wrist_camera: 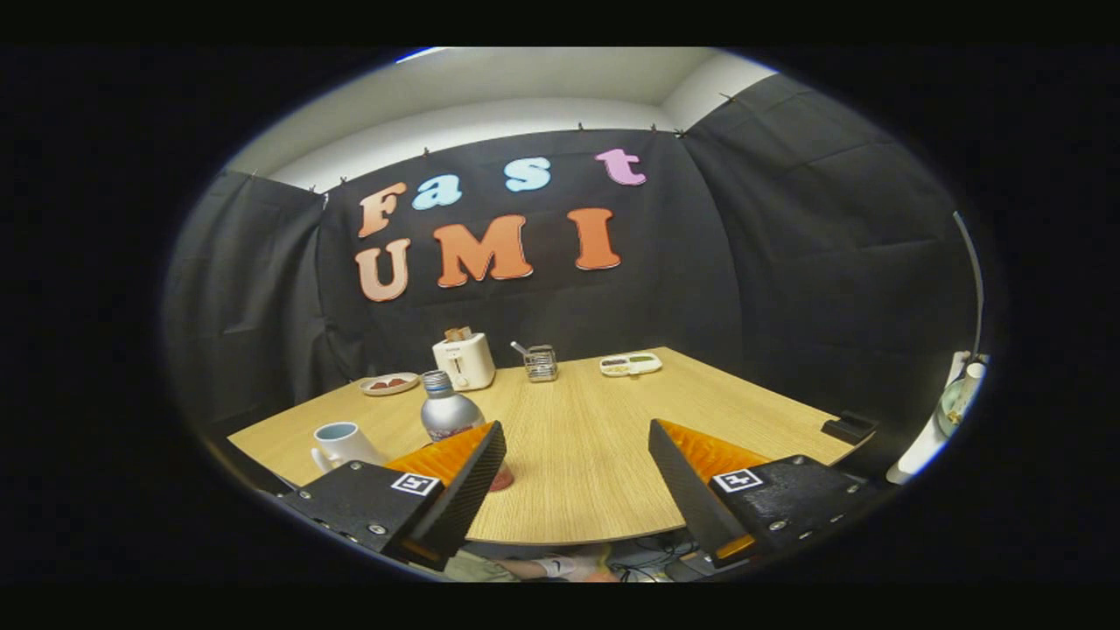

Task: Take the bottle from table, then pour the juice into the cup, finally place the bottle on the coaster

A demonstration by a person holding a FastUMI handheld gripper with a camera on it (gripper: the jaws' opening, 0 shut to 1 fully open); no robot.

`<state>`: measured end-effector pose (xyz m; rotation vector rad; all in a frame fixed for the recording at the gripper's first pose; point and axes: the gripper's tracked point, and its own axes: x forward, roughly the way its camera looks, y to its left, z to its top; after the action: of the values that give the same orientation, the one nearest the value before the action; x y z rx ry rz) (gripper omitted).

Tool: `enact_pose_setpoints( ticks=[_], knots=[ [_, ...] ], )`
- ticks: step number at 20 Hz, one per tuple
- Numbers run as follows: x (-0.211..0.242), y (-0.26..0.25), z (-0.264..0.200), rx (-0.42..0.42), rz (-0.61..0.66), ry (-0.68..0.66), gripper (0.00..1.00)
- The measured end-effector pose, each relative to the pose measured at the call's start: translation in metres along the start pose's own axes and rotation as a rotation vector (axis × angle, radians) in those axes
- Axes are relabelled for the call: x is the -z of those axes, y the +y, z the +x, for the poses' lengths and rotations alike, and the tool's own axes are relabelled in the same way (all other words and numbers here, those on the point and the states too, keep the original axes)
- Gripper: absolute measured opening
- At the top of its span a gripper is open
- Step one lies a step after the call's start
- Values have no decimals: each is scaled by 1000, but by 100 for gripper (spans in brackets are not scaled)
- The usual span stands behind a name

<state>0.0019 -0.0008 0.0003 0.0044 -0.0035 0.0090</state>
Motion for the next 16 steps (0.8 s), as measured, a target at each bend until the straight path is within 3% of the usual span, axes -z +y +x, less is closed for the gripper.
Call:
enact_pose_setpoints(
  ticks=[9,16],
  knots=[
    [7,13,4,-20,-20,10,98],
    [18,52,11,-94,-81,13,98]
  ],
)
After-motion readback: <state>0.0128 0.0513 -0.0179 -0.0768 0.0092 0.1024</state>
